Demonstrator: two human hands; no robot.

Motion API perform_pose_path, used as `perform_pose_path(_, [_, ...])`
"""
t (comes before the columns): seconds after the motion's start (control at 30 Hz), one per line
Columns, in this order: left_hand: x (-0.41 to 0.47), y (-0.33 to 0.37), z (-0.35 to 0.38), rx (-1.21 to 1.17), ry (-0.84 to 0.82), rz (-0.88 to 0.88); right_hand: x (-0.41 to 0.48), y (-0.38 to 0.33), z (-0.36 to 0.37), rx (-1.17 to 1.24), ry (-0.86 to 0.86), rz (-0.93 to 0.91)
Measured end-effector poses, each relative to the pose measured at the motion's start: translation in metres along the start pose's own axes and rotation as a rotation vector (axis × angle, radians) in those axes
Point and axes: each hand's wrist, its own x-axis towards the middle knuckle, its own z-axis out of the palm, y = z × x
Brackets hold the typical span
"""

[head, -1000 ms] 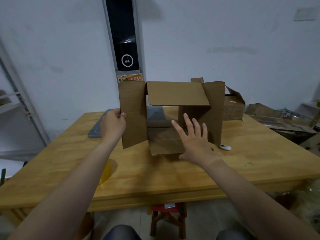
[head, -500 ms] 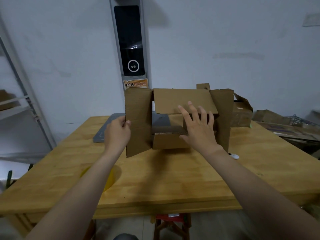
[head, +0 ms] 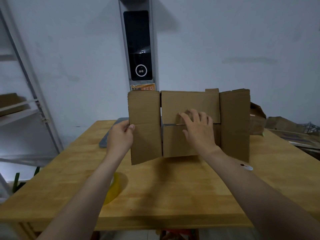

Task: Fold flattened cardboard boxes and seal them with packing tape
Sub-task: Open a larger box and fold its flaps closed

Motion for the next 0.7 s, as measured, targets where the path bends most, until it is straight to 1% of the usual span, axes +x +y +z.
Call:
perform_pose_path(0.17, [0.004, 0.018, -0.01, -0.29, -0.052, -0.092, 0.011, 0.001, -0.011, 0.067, 0.014, -0.002])
perform_pose_path(0.27, [0.004, 0.031, -0.015, -0.409, -0.049, -0.158, 0.013, 0.0, -0.019, 0.159, 0.017, 0.002])
perform_pose_path(0.4, [0.0, 0.04, -0.023, -0.572, -0.065, -0.252, 0.012, -0.004, -0.034, 0.351, -0.005, 0.041])
perform_pose_path(0.57, [-0.005, 0.051, -0.034, -0.77, -0.068, -0.324, 0.015, -0.011, -0.068, 0.427, 0.046, 0.014])
perform_pose_path(0.63, [-0.008, 0.054, -0.04, -0.813, -0.09, -0.357, 0.019, -0.012, -0.084, 0.433, 0.02, -0.012])
perform_pose_path(0.7, [-0.012, 0.055, -0.043, -0.825, -0.111, -0.409, 0.021, -0.012, -0.095, 0.471, -0.061, -0.029])
